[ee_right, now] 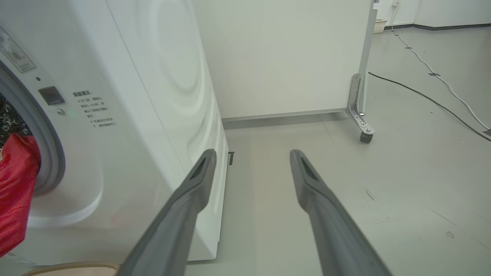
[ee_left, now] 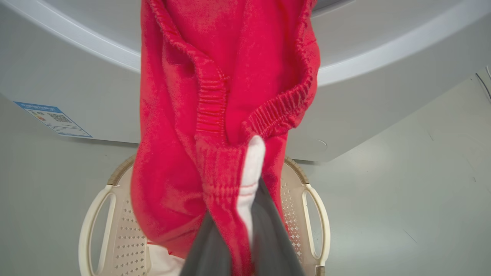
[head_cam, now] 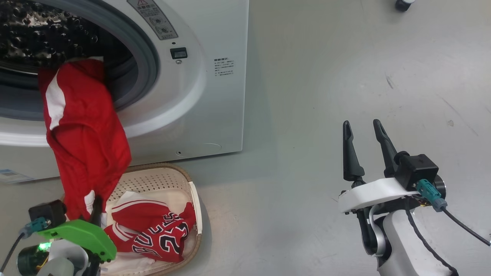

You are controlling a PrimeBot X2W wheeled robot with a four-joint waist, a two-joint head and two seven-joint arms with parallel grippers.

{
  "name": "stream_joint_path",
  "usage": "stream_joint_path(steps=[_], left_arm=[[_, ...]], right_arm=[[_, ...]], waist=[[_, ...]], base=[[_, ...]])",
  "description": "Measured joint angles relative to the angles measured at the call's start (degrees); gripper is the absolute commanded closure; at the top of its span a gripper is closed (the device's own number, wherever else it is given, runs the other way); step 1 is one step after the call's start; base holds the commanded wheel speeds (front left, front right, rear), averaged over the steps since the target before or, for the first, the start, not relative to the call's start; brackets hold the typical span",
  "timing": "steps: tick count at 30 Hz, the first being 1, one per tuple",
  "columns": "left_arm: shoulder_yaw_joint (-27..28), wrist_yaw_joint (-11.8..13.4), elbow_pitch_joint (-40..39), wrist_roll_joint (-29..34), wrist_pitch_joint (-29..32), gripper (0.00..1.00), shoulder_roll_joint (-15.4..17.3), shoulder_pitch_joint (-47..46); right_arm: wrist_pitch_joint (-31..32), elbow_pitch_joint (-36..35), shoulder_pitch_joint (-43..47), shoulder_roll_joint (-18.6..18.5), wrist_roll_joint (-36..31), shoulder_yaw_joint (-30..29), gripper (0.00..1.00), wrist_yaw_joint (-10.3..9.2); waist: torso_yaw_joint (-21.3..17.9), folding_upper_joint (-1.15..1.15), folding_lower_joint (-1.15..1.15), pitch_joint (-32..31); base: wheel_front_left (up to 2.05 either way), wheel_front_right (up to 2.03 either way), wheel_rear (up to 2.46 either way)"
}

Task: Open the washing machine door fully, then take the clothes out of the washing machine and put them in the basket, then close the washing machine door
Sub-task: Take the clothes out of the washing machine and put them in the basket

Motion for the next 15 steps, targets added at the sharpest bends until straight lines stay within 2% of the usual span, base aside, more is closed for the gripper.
stream_joint_path(steps=[15], left_arm=[[-4.02, -0.03, 1.19, -0.86, 0.67, 1.0, -0.23, 3.21]], right_arm=[[0.0, -0.38, 0.14, 0.02, -0.51, 0.79, 0.0, 0.0]], waist=[[0.28, 0.0, 0.0, 2.19]], base=[[0.0, 0.0, 0.0]])
